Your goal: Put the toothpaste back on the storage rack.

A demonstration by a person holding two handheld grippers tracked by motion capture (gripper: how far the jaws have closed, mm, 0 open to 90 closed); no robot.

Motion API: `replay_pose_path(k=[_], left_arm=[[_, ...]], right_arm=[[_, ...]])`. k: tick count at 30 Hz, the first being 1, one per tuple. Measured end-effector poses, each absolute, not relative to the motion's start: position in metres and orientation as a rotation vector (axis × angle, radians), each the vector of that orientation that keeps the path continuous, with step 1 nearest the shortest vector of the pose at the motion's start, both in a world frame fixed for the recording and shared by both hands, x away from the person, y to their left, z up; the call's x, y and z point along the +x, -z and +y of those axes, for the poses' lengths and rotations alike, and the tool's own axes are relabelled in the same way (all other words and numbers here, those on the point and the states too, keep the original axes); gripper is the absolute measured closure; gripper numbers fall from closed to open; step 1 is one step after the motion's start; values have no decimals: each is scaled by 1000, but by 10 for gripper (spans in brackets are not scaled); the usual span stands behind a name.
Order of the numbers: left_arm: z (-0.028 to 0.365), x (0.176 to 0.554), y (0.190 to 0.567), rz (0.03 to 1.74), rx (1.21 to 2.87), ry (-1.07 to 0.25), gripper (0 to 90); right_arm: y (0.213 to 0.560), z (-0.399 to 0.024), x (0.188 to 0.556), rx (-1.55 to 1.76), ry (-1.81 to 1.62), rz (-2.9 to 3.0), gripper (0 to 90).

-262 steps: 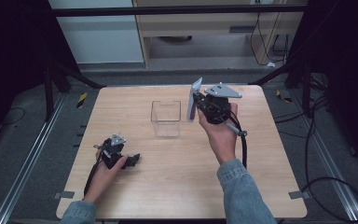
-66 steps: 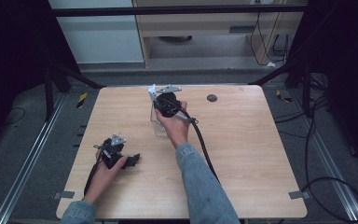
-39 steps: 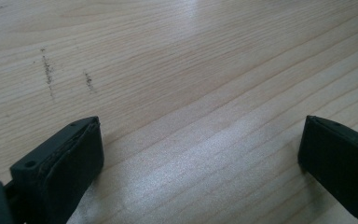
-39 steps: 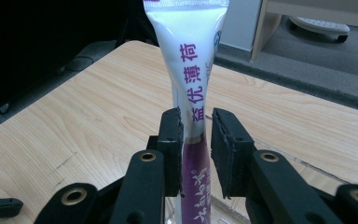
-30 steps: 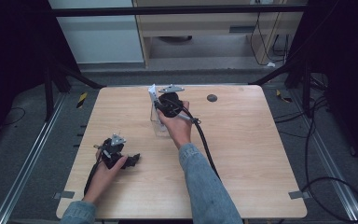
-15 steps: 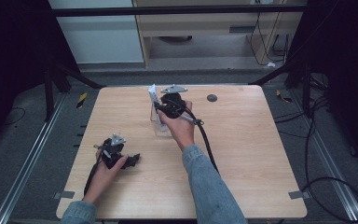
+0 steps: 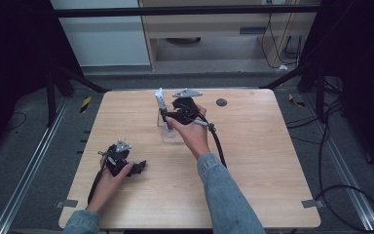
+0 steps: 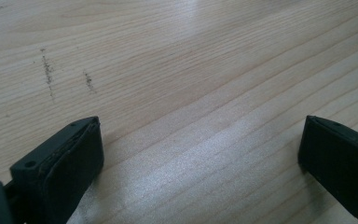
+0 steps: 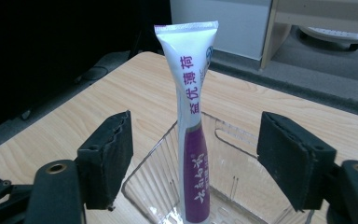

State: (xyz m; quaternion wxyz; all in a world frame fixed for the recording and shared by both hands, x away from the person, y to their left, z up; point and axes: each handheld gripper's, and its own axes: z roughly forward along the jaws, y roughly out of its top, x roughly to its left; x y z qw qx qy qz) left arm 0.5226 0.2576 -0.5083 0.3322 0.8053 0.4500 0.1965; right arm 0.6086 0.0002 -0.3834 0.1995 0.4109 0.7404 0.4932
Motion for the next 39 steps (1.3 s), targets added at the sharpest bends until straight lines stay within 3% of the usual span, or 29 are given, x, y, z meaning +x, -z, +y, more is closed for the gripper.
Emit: replay_pose_path(k=[16, 39], left_arm=[[258, 523, 508, 1175, 2105, -514, 0], [258, 523, 508, 1173, 2107, -516, 0]], right_arm=[[376, -28, 598, 1129, -1271, 2120, 97], [380, -79, 583, 1128, -1149, 2108, 133]])
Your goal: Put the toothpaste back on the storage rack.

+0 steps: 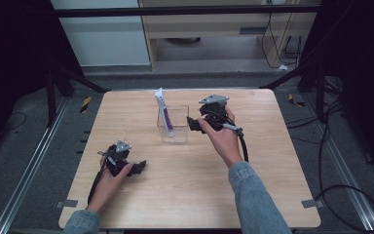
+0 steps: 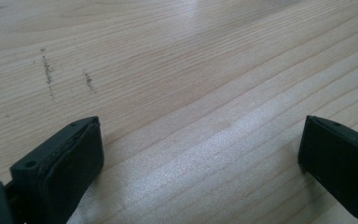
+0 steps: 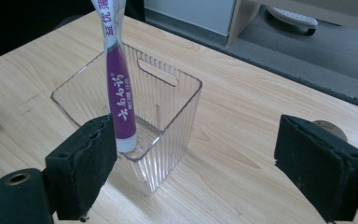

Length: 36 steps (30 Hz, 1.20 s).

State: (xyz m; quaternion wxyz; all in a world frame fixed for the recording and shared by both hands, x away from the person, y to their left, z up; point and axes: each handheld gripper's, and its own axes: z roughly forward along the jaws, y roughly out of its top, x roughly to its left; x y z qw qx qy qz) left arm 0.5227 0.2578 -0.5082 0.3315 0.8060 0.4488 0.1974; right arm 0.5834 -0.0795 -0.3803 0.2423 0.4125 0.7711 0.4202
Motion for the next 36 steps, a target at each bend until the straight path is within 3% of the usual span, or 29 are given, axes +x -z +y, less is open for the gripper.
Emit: replay_pose_path(k=[36], left_arm=[[258, 523, 508, 1176, 2105, -514, 0]], right_arm=[[414, -161, 558, 1173, -1019, 2090, 109]])
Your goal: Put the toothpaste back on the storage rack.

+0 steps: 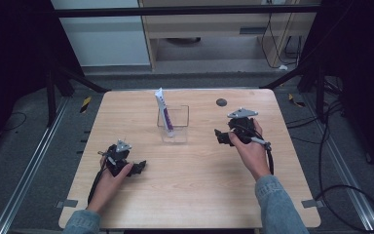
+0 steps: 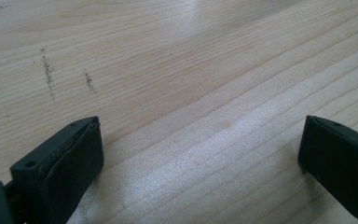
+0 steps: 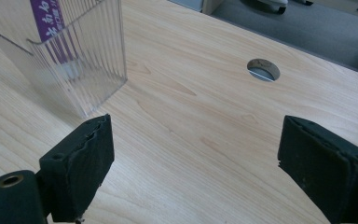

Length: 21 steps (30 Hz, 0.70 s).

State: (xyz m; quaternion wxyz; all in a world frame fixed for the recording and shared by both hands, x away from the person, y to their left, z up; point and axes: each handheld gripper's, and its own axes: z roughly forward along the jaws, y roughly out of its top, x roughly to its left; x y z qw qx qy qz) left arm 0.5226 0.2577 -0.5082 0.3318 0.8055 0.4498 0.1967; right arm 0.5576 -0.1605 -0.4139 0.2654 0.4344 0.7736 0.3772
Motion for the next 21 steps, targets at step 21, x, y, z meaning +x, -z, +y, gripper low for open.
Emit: replay_pose_path(k=[21], left_arm=[[258, 523, 508, 1175, 2105, -514, 0]], right_arm=[[449, -190, 541, 1243, -961, 2092, 100]])
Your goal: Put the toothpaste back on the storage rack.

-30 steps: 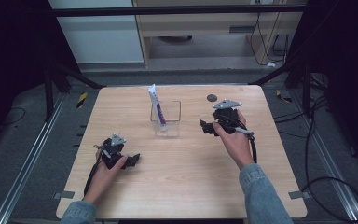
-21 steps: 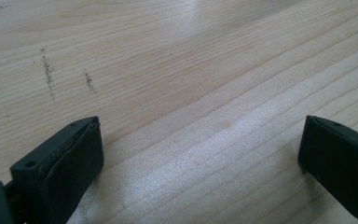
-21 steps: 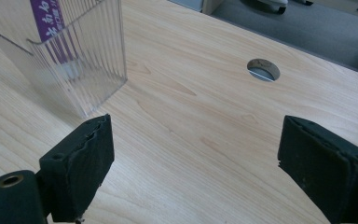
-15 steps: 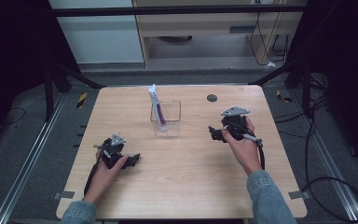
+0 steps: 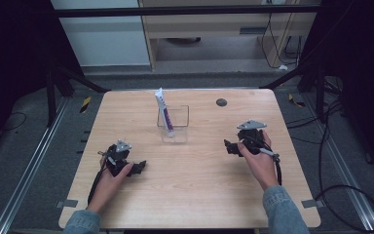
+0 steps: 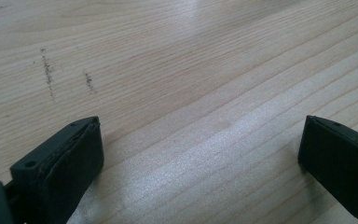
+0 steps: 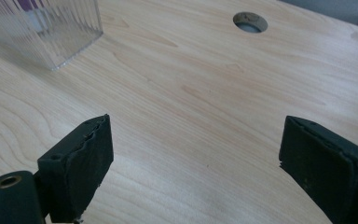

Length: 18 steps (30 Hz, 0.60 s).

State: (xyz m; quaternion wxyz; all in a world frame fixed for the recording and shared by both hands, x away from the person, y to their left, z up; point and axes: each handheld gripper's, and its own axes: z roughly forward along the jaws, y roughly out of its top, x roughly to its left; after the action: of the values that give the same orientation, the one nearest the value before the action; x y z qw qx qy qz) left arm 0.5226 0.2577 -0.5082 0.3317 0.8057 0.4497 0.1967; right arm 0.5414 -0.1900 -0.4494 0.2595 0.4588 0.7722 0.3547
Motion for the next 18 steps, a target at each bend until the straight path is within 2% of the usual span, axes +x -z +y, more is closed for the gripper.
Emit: replay_pose_path(k=[18], left_arm=[[258, 523, 508, 1175, 2105, -514, 0]], right_arm=[[490, -204, 530, 1326, -910, 2108, 100]])
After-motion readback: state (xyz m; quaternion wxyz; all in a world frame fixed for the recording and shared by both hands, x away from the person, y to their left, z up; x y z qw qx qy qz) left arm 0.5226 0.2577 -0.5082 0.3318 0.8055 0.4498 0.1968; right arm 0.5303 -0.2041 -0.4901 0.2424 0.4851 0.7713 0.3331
